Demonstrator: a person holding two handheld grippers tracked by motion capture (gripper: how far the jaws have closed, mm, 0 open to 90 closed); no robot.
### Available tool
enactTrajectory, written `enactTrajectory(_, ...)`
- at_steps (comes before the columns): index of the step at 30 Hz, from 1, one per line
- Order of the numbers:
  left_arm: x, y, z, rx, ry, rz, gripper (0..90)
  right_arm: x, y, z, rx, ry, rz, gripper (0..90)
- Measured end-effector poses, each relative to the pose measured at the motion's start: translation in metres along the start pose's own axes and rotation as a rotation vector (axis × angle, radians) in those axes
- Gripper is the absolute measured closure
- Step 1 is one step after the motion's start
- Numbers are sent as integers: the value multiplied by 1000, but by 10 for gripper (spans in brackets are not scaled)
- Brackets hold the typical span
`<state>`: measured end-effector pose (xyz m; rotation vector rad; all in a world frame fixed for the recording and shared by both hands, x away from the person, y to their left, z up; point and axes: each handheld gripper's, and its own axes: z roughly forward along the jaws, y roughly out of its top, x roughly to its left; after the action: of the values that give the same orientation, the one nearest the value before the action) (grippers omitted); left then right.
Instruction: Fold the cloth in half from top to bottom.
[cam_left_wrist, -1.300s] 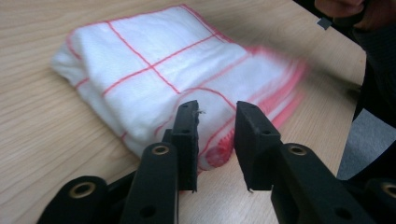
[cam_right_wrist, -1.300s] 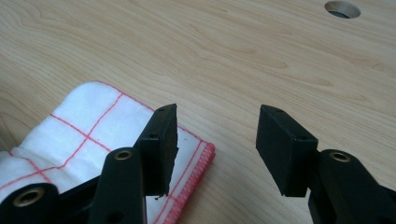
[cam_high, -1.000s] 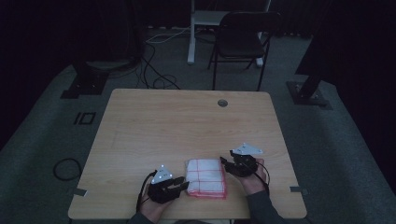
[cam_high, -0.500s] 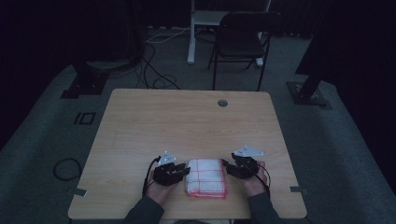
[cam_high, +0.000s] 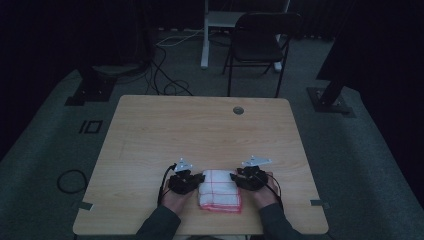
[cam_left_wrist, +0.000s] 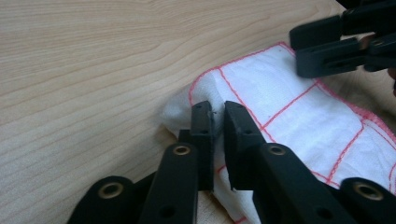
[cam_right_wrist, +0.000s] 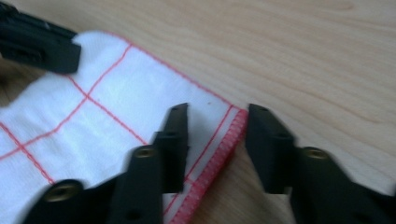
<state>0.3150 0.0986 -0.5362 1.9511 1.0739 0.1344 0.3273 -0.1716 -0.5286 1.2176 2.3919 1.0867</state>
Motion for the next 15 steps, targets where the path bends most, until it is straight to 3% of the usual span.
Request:
enactTrajectory(2,-2,1,-2,-4,3,0,862,2,0,-1,-2,-12,-15,820)
enactTrajectory(4,-4,3,-5,-11,2,4,864,3,1,-4,-17,-17,-22,865)
enactTrajectory(8,-7,9,-11,-24,9,21,864,3,5,-13,-66,-31,-33,876)
enactTrajectory(15,1,18,-18,-42,28,1,851,3,15,-15,-115,-26,-20,874)
